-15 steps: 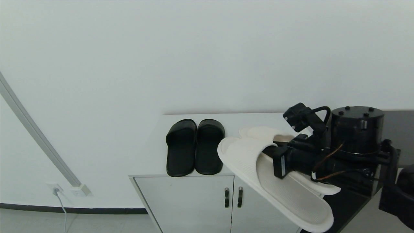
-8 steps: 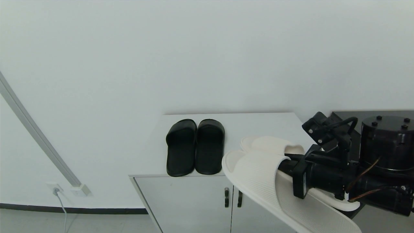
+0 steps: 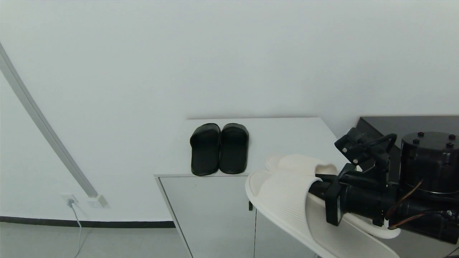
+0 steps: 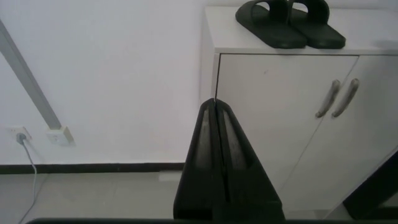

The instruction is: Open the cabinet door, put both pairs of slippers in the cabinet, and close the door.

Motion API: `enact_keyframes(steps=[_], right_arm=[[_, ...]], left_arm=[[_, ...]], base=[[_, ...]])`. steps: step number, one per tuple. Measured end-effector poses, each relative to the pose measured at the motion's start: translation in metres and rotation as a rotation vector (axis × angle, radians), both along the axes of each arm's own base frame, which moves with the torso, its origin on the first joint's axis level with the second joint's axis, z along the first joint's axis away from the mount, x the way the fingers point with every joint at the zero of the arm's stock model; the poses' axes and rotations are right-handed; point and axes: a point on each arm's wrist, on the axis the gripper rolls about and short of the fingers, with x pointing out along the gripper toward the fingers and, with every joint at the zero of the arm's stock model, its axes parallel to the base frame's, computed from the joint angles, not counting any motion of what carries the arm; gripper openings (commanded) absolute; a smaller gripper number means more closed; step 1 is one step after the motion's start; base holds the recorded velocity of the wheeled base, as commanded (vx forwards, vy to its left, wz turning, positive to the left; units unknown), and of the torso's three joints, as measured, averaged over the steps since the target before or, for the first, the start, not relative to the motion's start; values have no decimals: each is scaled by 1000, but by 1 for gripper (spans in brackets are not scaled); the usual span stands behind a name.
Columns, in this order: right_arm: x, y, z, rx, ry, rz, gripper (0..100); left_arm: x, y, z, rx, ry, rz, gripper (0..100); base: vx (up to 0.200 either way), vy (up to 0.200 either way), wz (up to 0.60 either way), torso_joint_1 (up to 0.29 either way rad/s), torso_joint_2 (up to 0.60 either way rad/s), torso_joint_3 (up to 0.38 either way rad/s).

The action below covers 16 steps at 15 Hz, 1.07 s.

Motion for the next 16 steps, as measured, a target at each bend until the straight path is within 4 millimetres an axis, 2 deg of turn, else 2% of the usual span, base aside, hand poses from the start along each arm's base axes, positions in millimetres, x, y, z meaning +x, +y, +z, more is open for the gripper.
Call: enact_keyframes(steps=[12, 16], right_arm=[[-5, 1, 0, 10, -6, 57, 0], [-6, 1, -2, 5, 1, 61, 0]], left_arm=[[0, 0, 0, -1, -1, 1, 0], [0, 0, 0, 4, 1, 1, 0]], base=[[0, 0, 0, 0, 0, 0], [0, 0, 0, -154, 354, 200]])
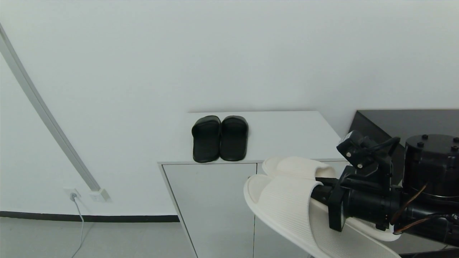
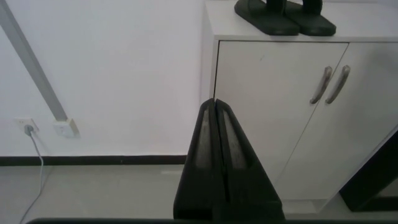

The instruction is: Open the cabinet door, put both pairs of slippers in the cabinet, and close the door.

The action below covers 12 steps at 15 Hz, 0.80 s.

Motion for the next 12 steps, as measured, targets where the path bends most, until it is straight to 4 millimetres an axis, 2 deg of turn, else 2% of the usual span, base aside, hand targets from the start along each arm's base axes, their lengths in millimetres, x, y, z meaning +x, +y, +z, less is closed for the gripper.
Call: enact_keyframes(steps=[9, 10, 12], right_arm=[[-2, 1, -3, -7, 8, 8, 0], [-3, 1, -3, -8, 9, 9, 0], [-3, 2, -4, -12, 11, 10, 0]], left_arm=[[0, 0, 0, 1, 0, -1, 0], [0, 0, 0, 0, 0, -1, 100], [0, 0, 0, 0, 0, -1, 100]], base=[[0, 0, 0, -218, 536, 323], [0, 0, 0, -183, 500, 315], [0, 0, 0, -183, 505, 322]])
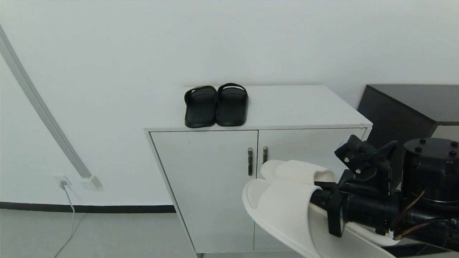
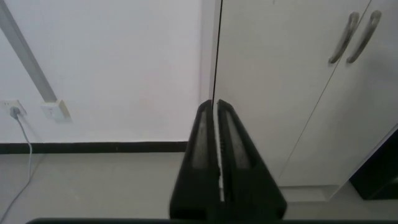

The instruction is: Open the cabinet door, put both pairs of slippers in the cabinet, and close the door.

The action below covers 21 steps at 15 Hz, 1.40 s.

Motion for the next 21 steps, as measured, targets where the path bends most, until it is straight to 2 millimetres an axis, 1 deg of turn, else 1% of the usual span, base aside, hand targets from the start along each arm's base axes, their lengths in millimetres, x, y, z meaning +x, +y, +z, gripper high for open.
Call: enact_keyframes(steps=[9, 16, 18, 21], right_arm=[[-2, -2, -6, -21, 8, -1, 0], [-3, -2, -8, -27, 15, 0, 0], [-3, -2, -9, -28, 16, 0, 0], [-3, -2, -9, -28, 16, 0, 0]], left_arm=[[0, 0, 0, 0, 0, 0, 100], [0, 0, 0, 0, 0, 0, 100], [0, 0, 0, 0, 1, 0, 100], [0, 0, 0, 8, 1, -2, 100]], base=[[0, 0, 0, -147, 476, 329], [0, 0, 0, -57, 445, 378], [0, 0, 0, -2, 190, 190], [0, 0, 0, 1, 28, 17]])
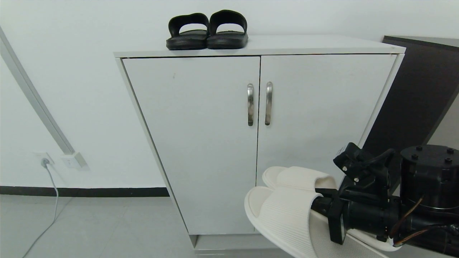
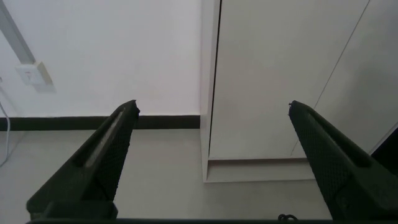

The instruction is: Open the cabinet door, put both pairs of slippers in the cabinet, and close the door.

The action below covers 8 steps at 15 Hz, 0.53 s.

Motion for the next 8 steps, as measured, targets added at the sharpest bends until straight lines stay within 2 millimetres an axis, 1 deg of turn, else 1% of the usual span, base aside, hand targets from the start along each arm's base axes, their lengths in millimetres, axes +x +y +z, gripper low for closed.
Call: enact_keyframes(steps=[5, 6, 8], right_arm=[[-1, 0, -1, -6, 1, 2, 0], [-1, -1, -2, -8, 2, 3, 0], [-1, 0, -3, -11, 3, 3, 0]], left_arm=[[1, 0, 2, 34, 7, -1, 100], [1, 0, 6, 26, 6, -11, 100], [0, -1, 30, -20, -19, -69, 100]], base=[[0, 0, 0, 0, 0, 0], [0, 0, 0, 0, 0, 0], [0, 0, 0, 0, 0, 0]])
